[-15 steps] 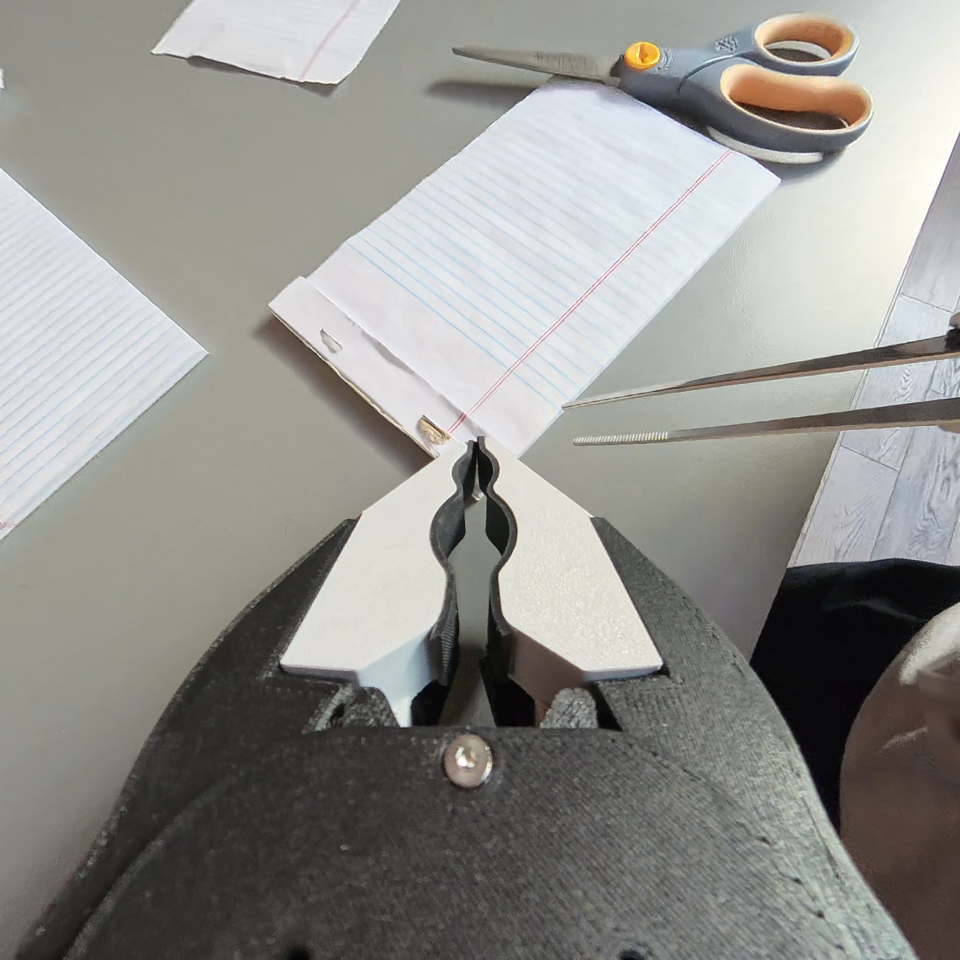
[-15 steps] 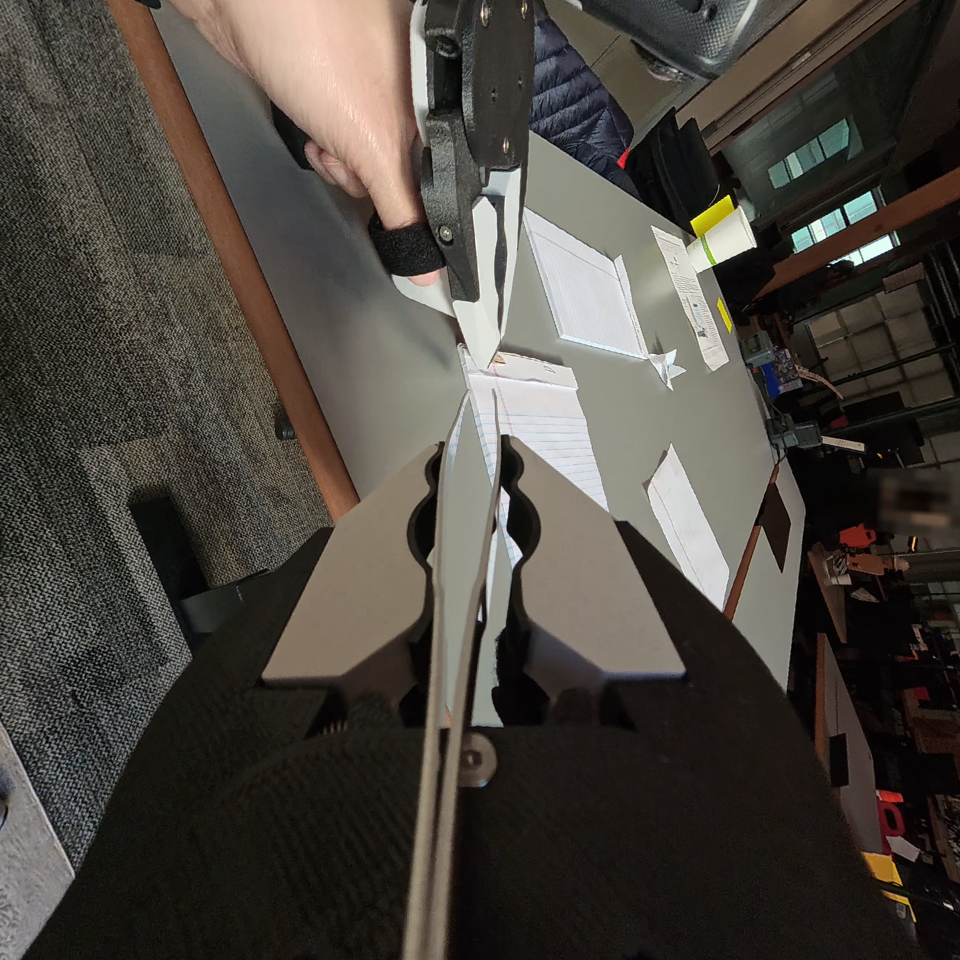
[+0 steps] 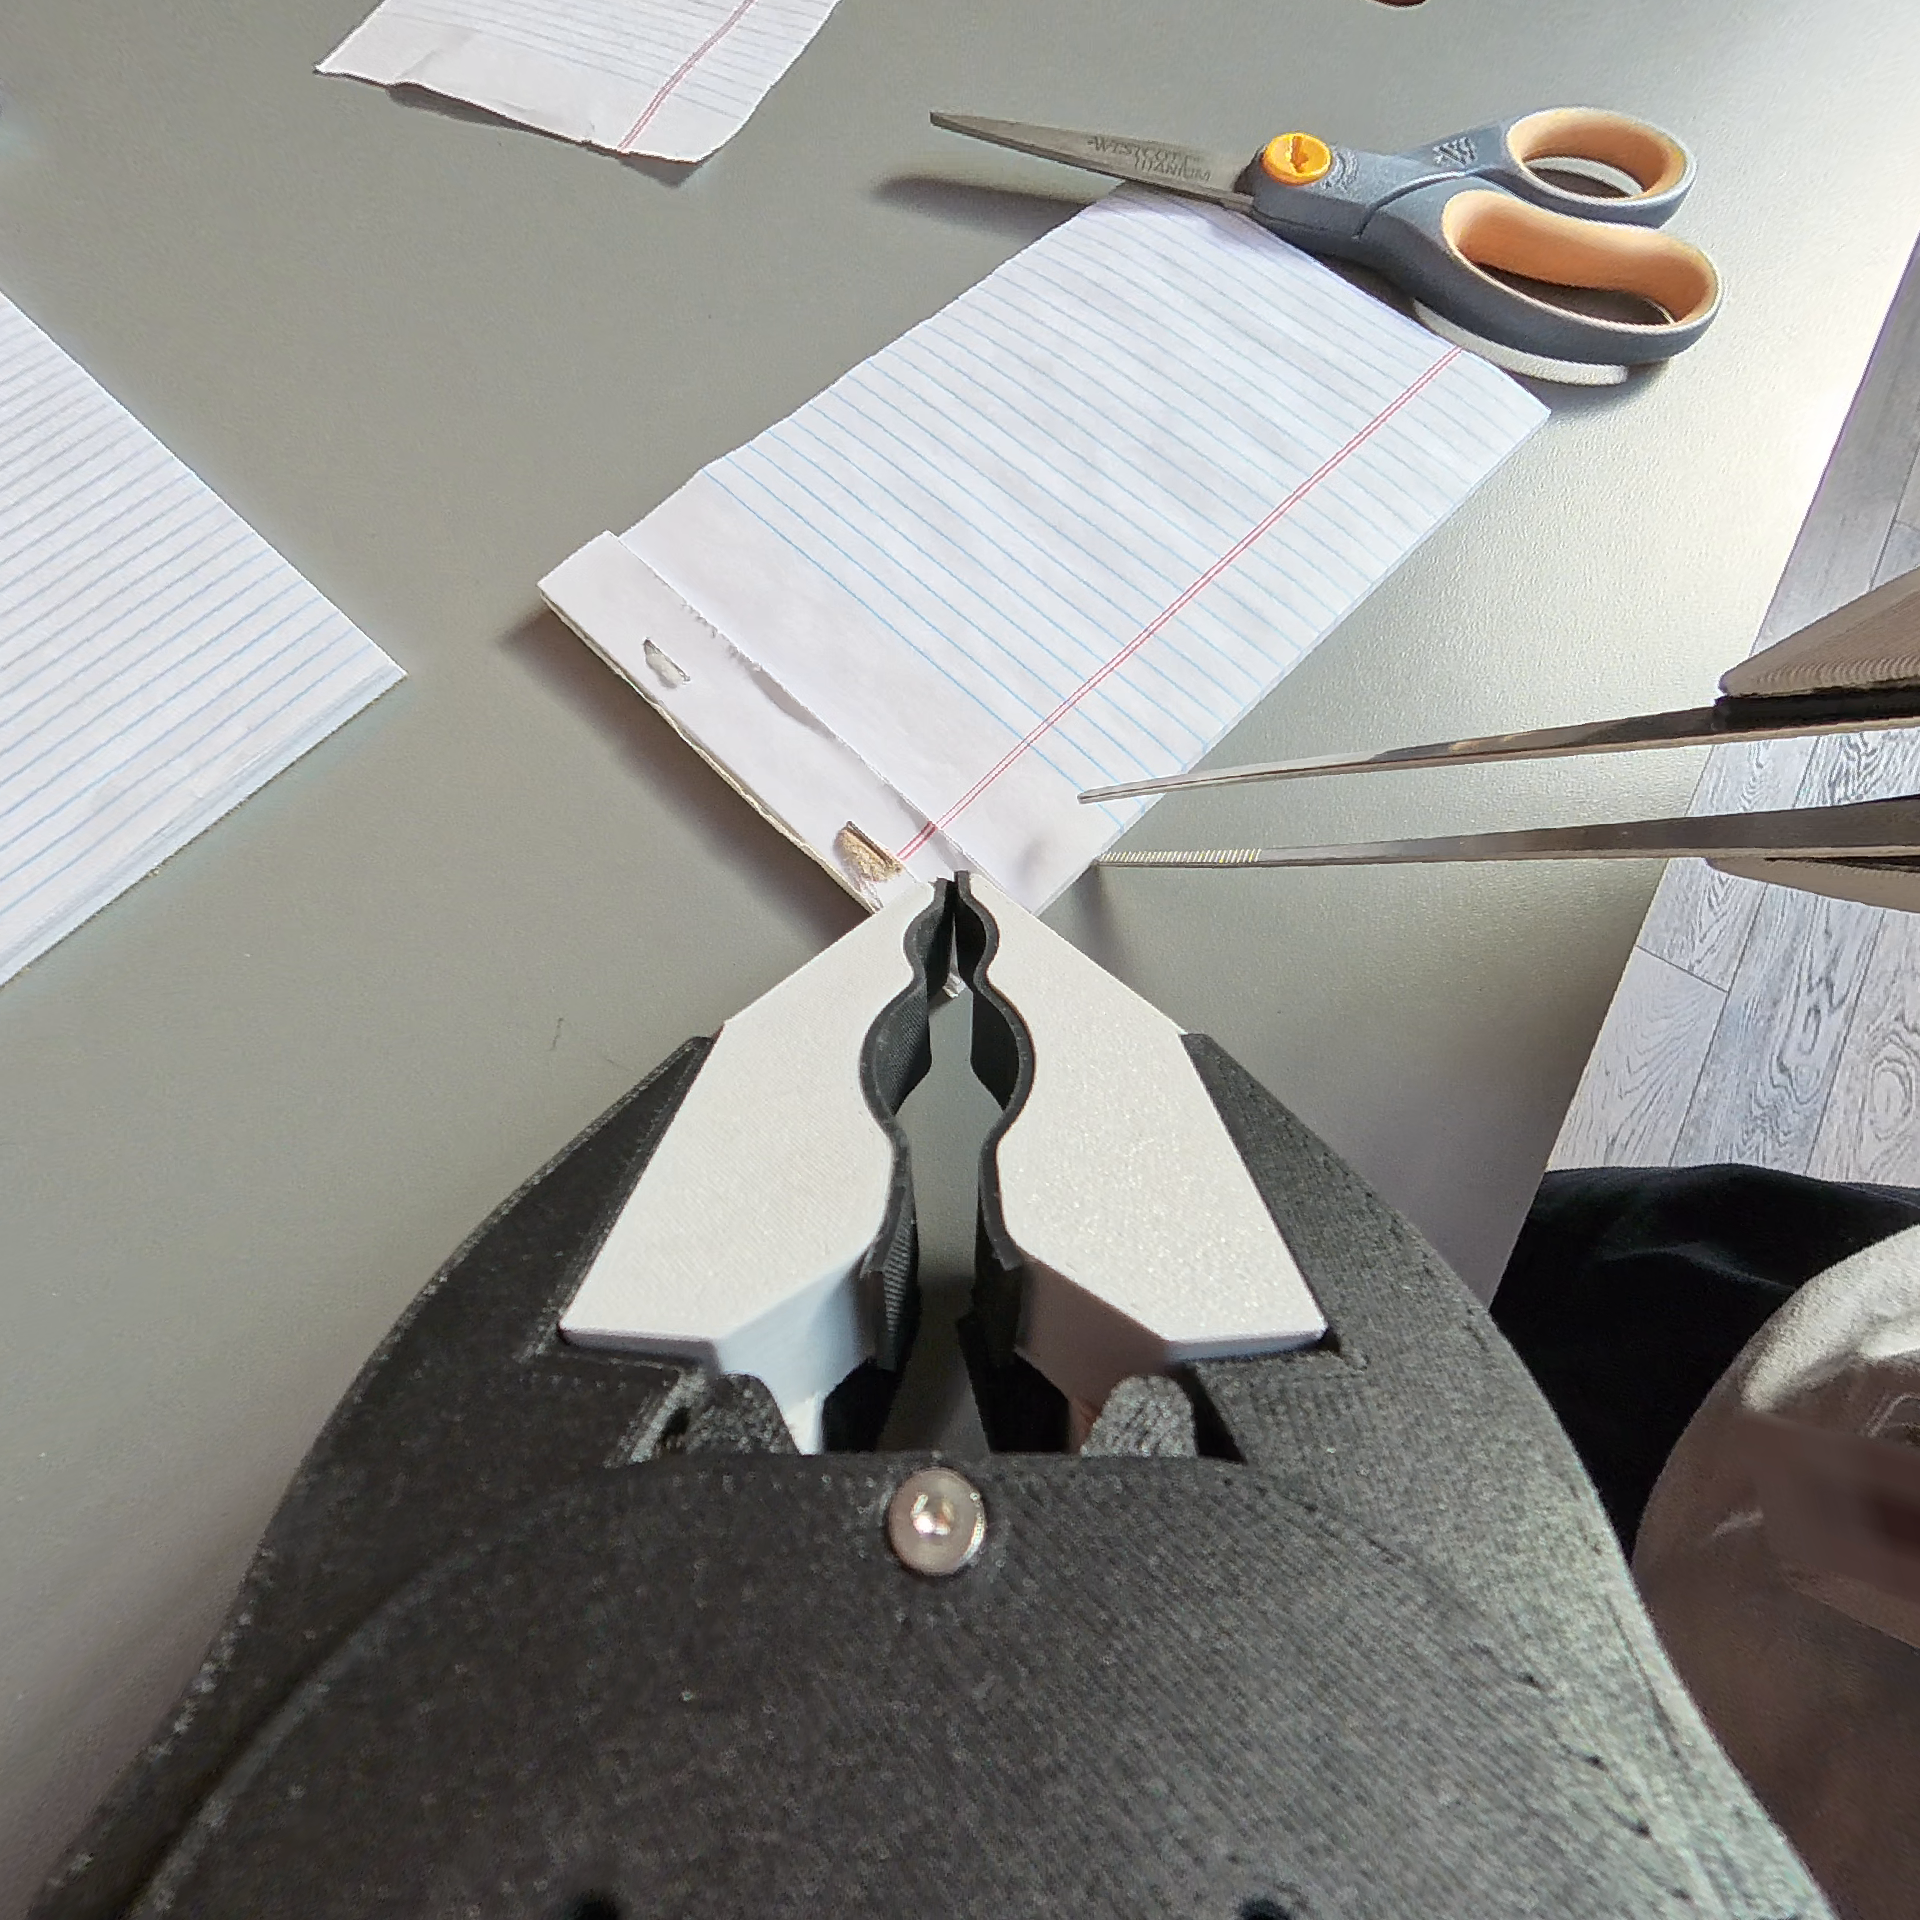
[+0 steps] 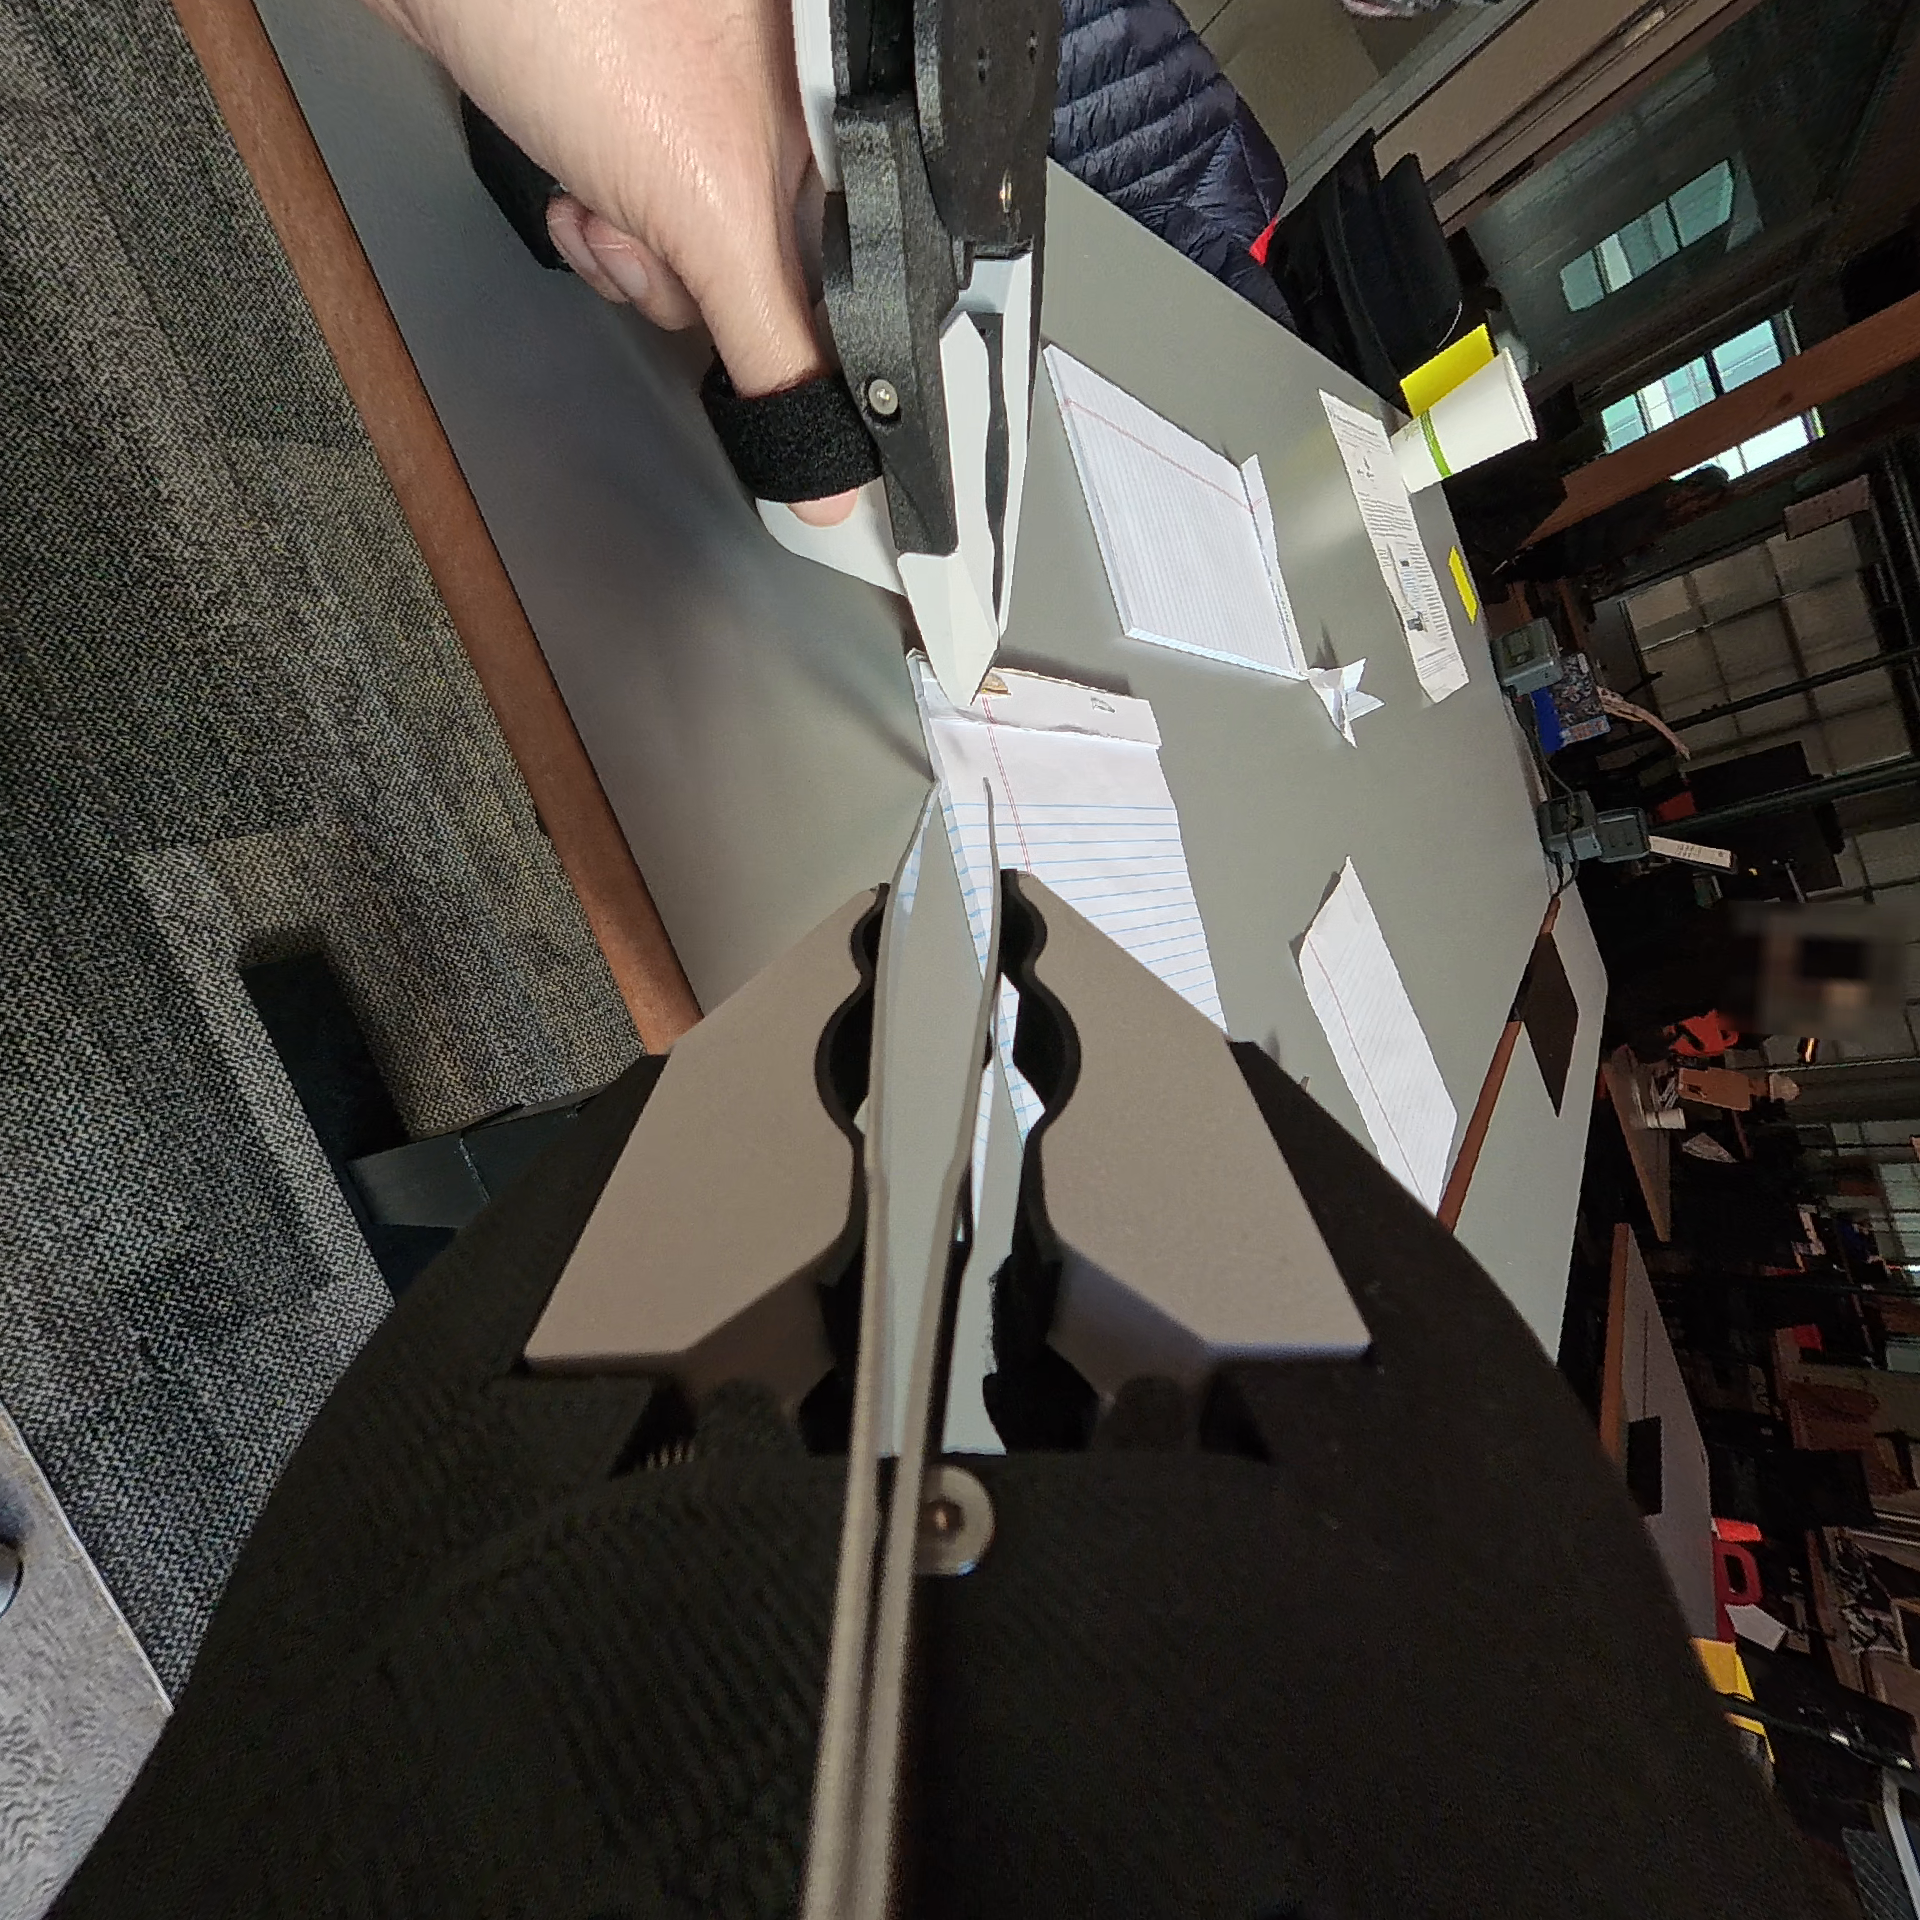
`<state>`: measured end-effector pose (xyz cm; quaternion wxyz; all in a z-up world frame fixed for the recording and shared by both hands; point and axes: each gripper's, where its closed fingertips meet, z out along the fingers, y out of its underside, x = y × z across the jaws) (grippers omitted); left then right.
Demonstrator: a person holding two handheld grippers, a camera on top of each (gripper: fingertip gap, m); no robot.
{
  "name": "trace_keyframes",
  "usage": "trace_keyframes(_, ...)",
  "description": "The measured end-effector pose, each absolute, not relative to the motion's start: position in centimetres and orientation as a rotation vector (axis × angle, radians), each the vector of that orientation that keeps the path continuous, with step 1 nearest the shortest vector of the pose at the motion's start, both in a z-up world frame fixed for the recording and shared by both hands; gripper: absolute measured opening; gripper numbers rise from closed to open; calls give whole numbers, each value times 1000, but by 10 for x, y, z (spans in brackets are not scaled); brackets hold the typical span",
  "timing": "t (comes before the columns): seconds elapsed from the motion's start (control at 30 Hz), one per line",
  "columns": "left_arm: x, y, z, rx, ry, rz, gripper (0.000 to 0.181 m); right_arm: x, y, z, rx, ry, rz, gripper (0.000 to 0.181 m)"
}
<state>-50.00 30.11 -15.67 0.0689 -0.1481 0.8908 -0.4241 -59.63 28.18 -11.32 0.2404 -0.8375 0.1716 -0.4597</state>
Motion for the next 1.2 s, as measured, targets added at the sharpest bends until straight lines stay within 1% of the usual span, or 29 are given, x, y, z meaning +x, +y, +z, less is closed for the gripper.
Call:
trace_keyframes(0.87, -500, 301, -157, -462, 2687, -1284, 0, -592, 278, -105, -2280, 480, -1212, 19)
trace_keyframes(1.2, -500, 301, -157, -470, 2694, -1290, 0, -591, 279, -102, -2289, 441, -1260, 19)
